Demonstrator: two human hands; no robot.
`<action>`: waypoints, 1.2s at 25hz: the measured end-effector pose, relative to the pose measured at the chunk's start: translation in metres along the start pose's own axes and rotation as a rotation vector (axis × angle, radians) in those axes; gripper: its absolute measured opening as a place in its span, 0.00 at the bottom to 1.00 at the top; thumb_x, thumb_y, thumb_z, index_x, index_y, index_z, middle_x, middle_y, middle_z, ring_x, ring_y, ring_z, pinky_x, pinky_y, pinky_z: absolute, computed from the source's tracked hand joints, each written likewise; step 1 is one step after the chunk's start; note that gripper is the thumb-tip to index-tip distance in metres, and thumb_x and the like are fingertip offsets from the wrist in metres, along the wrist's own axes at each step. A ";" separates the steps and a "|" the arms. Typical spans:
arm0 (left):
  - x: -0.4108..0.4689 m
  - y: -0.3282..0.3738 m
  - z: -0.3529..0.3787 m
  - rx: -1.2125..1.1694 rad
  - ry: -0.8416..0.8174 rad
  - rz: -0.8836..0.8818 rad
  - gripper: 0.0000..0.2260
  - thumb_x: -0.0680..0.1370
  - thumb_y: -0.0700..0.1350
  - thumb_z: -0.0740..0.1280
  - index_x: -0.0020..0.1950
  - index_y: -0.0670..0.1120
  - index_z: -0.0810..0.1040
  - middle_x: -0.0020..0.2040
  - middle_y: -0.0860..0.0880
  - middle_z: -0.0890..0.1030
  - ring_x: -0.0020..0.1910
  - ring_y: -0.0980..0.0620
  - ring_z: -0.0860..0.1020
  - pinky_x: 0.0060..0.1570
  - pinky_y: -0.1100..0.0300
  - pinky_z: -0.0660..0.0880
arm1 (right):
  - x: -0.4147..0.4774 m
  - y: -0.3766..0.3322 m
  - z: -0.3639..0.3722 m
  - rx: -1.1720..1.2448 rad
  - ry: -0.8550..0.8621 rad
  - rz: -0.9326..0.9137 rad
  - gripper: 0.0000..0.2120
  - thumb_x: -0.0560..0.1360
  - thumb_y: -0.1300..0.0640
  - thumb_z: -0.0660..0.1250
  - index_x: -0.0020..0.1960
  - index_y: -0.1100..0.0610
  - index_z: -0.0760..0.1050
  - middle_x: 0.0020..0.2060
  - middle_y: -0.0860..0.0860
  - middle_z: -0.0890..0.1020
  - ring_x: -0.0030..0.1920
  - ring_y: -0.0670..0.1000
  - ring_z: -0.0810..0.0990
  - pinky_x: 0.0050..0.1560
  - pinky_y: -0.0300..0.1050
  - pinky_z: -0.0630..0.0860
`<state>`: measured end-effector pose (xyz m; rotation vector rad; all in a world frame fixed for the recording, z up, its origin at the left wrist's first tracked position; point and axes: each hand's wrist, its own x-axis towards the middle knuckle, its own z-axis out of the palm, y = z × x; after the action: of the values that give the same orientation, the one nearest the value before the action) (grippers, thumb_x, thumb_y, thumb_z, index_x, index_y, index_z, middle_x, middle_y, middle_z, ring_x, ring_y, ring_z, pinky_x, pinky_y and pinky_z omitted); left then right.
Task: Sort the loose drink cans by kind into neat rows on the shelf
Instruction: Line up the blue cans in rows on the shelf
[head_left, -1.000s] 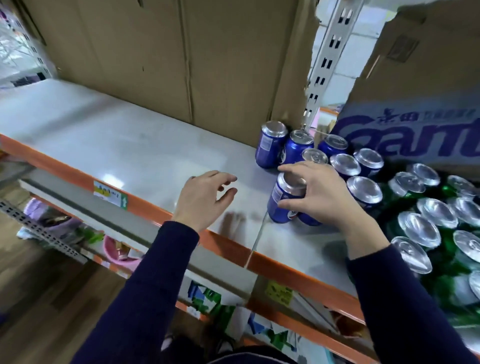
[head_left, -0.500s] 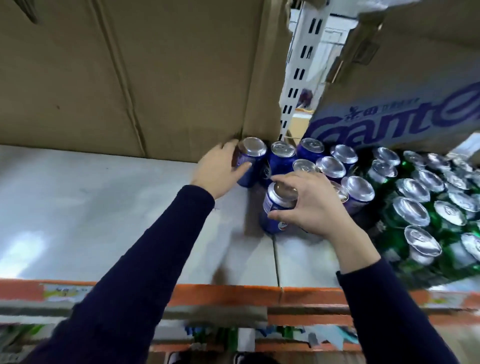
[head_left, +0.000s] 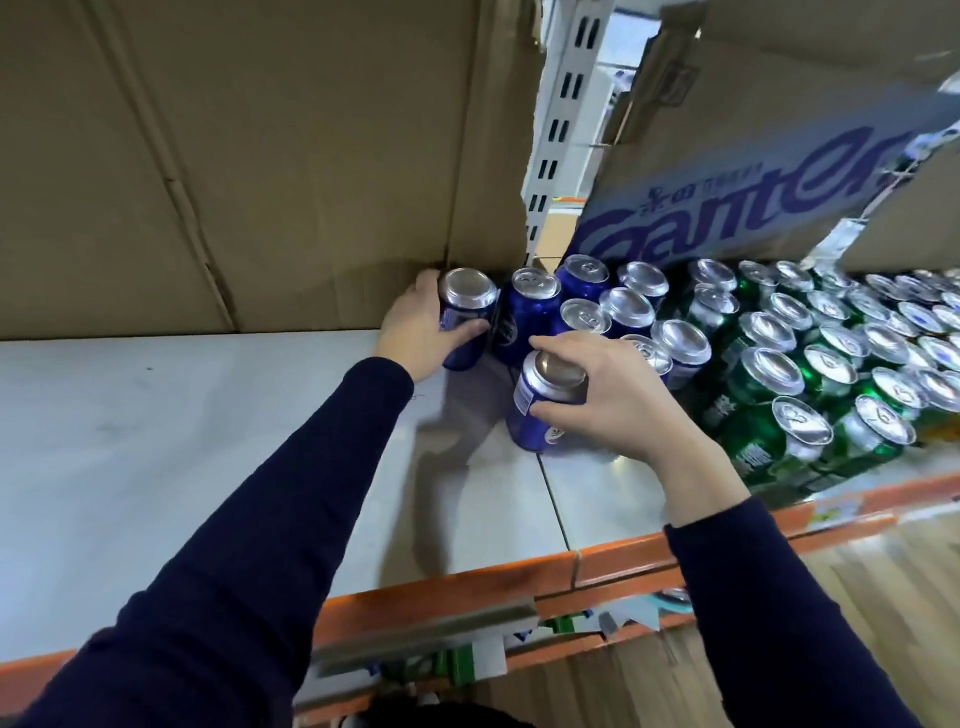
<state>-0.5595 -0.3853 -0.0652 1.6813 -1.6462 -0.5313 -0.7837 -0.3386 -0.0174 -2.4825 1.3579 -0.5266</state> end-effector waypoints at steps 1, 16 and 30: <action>-0.006 -0.006 -0.005 -0.015 0.030 0.004 0.29 0.72 0.55 0.73 0.64 0.39 0.68 0.58 0.42 0.78 0.56 0.42 0.76 0.47 0.57 0.69 | 0.003 -0.001 0.001 0.018 0.001 -0.006 0.31 0.65 0.51 0.77 0.67 0.52 0.74 0.59 0.48 0.80 0.60 0.49 0.76 0.61 0.49 0.71; -0.125 -0.118 -0.136 -0.021 0.412 -0.107 0.25 0.73 0.51 0.73 0.64 0.44 0.70 0.56 0.47 0.80 0.53 0.46 0.78 0.54 0.46 0.76 | 0.075 -0.111 0.086 0.325 0.035 -0.135 0.19 0.67 0.50 0.75 0.54 0.42 0.71 0.49 0.47 0.75 0.48 0.43 0.72 0.46 0.25 0.66; -0.127 -0.167 -0.173 -0.235 0.230 -0.150 0.35 0.62 0.43 0.81 0.59 0.50 0.62 0.55 0.51 0.77 0.51 0.54 0.78 0.45 0.75 0.70 | 0.091 -0.172 0.149 -0.100 -0.190 0.145 0.33 0.64 0.43 0.73 0.65 0.49 0.69 0.56 0.50 0.77 0.56 0.56 0.73 0.56 0.51 0.73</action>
<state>-0.3336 -0.2376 -0.0961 1.6314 -1.2505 -0.5574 -0.5447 -0.3168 -0.0672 -2.4138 1.5046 -0.1901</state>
